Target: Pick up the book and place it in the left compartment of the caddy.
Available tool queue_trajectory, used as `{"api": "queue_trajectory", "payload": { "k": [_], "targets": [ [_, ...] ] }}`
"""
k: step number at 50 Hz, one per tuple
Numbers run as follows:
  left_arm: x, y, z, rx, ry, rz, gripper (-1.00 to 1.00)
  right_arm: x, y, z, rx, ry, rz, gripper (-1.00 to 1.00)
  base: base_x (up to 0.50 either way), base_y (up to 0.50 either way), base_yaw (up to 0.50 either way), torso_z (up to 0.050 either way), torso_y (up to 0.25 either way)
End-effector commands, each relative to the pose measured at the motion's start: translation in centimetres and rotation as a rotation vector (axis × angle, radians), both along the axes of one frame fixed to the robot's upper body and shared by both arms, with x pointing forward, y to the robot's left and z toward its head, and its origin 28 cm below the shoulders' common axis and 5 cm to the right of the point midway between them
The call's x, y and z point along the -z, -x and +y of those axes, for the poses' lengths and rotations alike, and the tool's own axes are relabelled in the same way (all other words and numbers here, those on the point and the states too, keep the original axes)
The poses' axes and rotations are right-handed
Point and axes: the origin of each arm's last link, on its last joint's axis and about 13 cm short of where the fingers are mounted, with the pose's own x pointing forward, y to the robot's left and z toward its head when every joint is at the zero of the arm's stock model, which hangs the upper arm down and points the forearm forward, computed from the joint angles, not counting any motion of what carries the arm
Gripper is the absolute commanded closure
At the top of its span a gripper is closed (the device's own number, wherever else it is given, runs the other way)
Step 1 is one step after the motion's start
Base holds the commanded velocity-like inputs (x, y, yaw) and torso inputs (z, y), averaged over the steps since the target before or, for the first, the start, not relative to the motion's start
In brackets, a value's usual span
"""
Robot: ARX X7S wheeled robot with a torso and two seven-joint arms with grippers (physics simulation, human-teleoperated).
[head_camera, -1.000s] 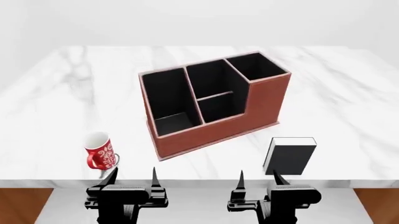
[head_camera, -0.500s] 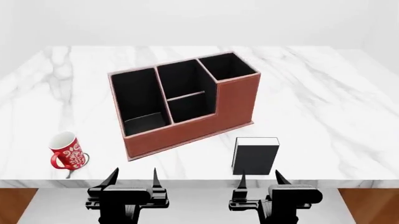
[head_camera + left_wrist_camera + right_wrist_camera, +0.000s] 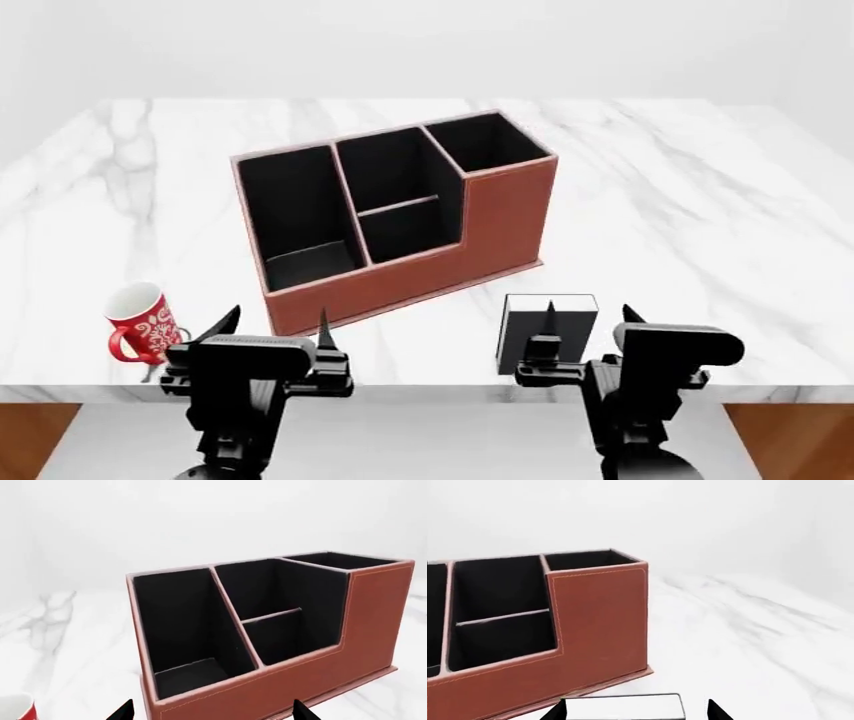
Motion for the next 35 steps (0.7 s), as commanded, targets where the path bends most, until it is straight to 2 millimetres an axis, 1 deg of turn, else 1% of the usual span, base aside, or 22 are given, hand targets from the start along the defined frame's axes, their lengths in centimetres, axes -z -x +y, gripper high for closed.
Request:
{"api": "queue_trajectory", "payload": {
  "k": [1, 10, 13, 15, 17, 18, 19, 22, 28, 35],
  "targets": [
    [-2.0, 0.0, 0.3, 0.009, -0.022, -0.013, -1.00, -2.2, -0.4, -0.5, 0.012, 0.013, -0.017, -1.00, 0.00, 0.00, 0.00, 0.000, 0.000],
    [-1.6, 0.0, 0.3, 0.004, -0.027, -0.011, -1.00, -2.2, -0.5, -0.4, 0.018, 0.031, -0.027, -1.00, 0.00, 0.00, 0.00, 0.000, 0.000],
    [-1.6, 0.0, 0.3, 0.003, -0.030, -0.010, -1.00, -2.5, -1.5, -1.2, 0.117, 0.057, -0.059, -1.00, 0.00, 0.00, 0.00, 0.000, 0.000],
    [-1.6, 0.0, 0.3, 0.002, -0.033, -0.011, -1.00, -2.9, -2.4, -2.1, 0.182, 0.046, -0.062, -1.00, 0.00, 0.00, 0.00, 0.000, 0.000],
    [-1.7, -0.1, 0.3, 0.001, -0.035, -0.012, -1.00, -3.1, -2.7, -2.4, 0.200, 0.041, -0.065, -1.00, 0.00, 0.00, 0.00, 0.000, 0.000],
    [-1.6, -0.1, 0.4, 0.000, -0.032, -0.011, -1.00, -3.4, -3.6, -3.6, 0.269, 0.037, -0.066, -1.00, 0.00, 0.00, 0.00, 0.000, 0.000],
    [-1.6, -0.1, 0.4, -0.002, -0.031, -0.011, -1.00, -3.4, -3.9, -3.9, 0.283, 0.039, -0.063, -1.00, 0.00, 0.00, 0.00, 0.000, 0.000],
    [-1.6, -0.1, 0.4, -0.003, -0.027, -0.014, -1.00, -3.4, -4.5, -4.8, 0.342, 0.036, -0.056, -1.00, 0.00, 0.00, 0.00, 0.000, 0.000],
    [-1.5, -0.1, 0.4, -0.001, -0.029, -0.012, -1.00, -2.9, -4.5, -5.1, 0.348, 0.033, -0.047, -1.00, 0.00, 0.00, 0.00, 0.000, 0.000],
    [-1.4, -0.1, 0.5, -0.004, -0.029, -0.012, -1.00, -2.7, -4.5, -5.0, 0.331, 0.034, -0.042, -1.00, 0.50, 0.00, 0.00, 0.000, 0.000]
  ]
}}
